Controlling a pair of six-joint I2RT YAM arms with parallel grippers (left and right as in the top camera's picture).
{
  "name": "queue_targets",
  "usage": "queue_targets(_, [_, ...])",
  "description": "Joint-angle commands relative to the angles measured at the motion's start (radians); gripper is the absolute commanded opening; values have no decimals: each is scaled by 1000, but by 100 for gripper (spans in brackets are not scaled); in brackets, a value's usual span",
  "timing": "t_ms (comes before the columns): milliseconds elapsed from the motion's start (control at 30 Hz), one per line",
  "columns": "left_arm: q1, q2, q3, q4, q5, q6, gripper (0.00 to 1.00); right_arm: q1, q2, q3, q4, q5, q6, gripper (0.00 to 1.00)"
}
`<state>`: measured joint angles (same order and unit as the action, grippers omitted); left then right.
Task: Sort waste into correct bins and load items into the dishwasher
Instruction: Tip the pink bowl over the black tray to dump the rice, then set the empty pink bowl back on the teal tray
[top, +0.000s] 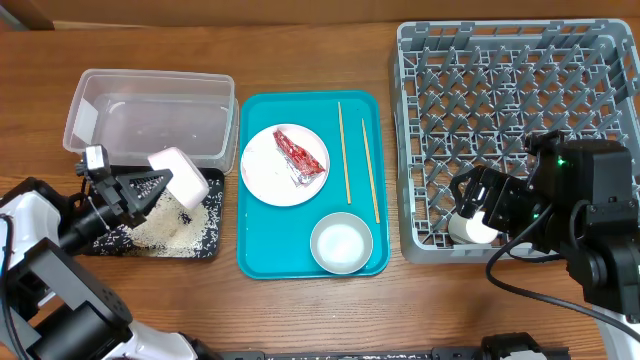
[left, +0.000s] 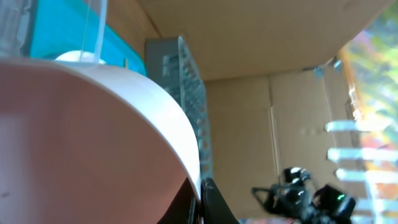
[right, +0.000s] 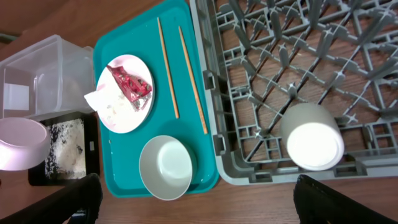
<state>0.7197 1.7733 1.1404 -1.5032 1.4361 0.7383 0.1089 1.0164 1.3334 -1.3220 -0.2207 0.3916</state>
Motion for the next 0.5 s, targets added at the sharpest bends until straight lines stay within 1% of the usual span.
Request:
queue_targets(0, [-19, -9, 21, -13, -79, 7, 4, -3, -5, 8, 6, -2, -8, 100])
queue_targets(67, [-51, -24, 27, -71, -127, 41, 4, -3, -5, 8, 6, -2, -8, 100])
queue_targets(133, [-89, -49, 40, -87, -189, 26, 4, -3, -5, 8, 11, -2, -8, 100])
queue_targets(233, [-149, -109, 58, -80, -275, -98, 4, -3, -5, 8, 18, -2, -7, 100])
queue_targets(300, [-200, -163, 74, -33, -376, -233, 4, -3, -5, 8, 18, -2, -7, 100])
queue_targets(333, [-238, -198, 76, 12, -451, -328, 4, -3, -5, 8, 18, -2, -7, 100])
queue_targets(367, [-309, -250, 76, 78, -577, -460, 4, -3, -5, 8, 18, -2, -7, 100])
queue_targets(433, [-427, -305, 75, 148, -745, -619, 4, -3, -5, 8, 18, -2, -7, 100])
queue_targets(467, [-483, -323, 73, 174, -808, -675, 4, -3, -5, 8, 18, -2, -7, 100])
